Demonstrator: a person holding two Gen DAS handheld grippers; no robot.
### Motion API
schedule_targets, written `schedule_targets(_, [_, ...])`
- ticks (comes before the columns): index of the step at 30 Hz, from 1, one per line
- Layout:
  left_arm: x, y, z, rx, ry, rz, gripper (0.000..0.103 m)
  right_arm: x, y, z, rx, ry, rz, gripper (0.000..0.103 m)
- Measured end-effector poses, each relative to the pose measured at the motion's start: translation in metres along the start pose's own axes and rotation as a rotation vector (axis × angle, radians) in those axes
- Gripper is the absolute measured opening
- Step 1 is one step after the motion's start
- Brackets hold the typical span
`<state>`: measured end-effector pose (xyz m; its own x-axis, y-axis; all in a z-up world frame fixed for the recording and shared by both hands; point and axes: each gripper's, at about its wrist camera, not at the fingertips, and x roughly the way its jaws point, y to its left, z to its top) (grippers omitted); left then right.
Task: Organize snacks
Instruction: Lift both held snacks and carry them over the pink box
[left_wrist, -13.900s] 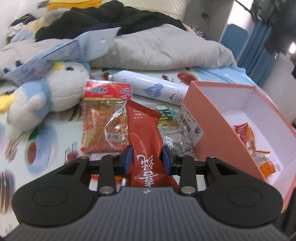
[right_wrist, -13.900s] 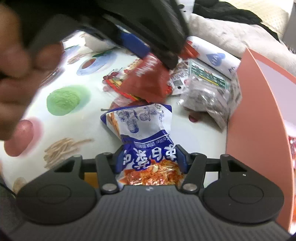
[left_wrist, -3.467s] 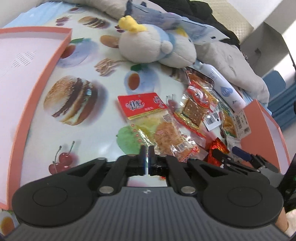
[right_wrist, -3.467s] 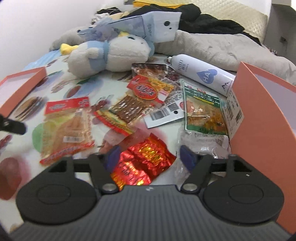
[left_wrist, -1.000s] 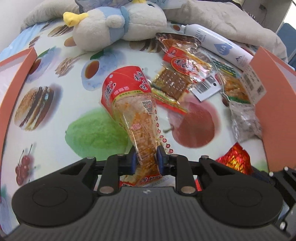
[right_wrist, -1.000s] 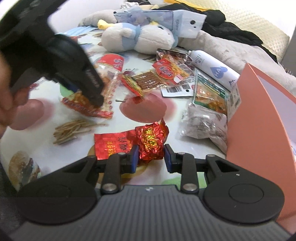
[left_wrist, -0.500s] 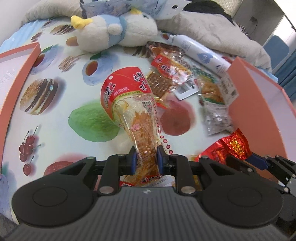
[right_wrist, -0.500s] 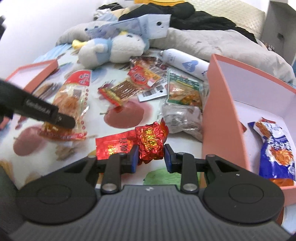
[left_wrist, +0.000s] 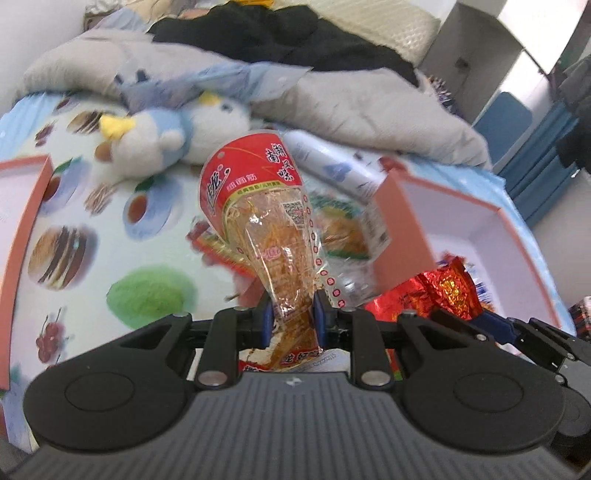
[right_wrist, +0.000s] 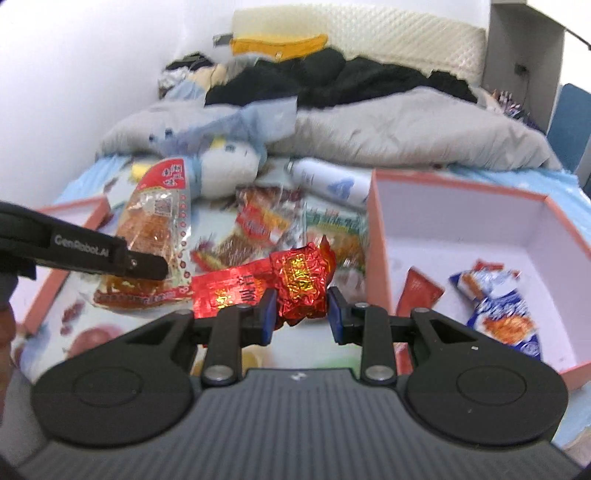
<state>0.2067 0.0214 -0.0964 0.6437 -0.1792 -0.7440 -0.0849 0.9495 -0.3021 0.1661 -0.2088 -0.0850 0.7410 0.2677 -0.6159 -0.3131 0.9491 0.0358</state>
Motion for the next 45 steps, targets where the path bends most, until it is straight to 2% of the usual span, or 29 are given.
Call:
schedule_targets(10, [-0.046,-0.057,0.042,0.07,-0.117,-0.086,0.026,-0.054,-0.031,0.048,0.045,-0.154,-0.047,0.032])
schedule_targets(16, [-0.071,-0.104,0.066,0.137,-0.192,-0.15,0.026,-0.091,-0.059,0.074,0.073,-0.252,-0.091,0.032])
schedule_targets(21, [-0.075,-0.144,0.082,0.188,-0.211,-0.213,0.026,-0.115,-0.082,0.087,0.073,-0.306,-0.151,0.032])
schedule_targets(27, [-0.06,-0.194,0.091,0.249,-0.187,-0.271,0.026,-0.132,-0.121,0.094,0.107,-0.342,-0.226,0.032])
schedule_targets(30, [-0.042,-0.215,0.094,0.268,-0.146,-0.294,0.026,-0.123,-0.146,0.093,0.141,-0.306,-0.252,0.032])
schedule_targets(34, [-0.007,-0.231,0.096,0.276,-0.067,-0.308,0.026,-0.098,-0.181,0.08,0.211,-0.183,-0.274,0.032])
schedule_targets(38, [0.032,-0.243,0.089,0.299,0.012,-0.29,0.026,-0.069,-0.209,0.06,0.25,-0.065,-0.271,0.032])
schedule_targets(45, [0.097,-0.252,0.061,0.336,0.156,-0.263,0.026,-0.023,-0.232,0.019,0.31,0.081,-0.25,0.032])
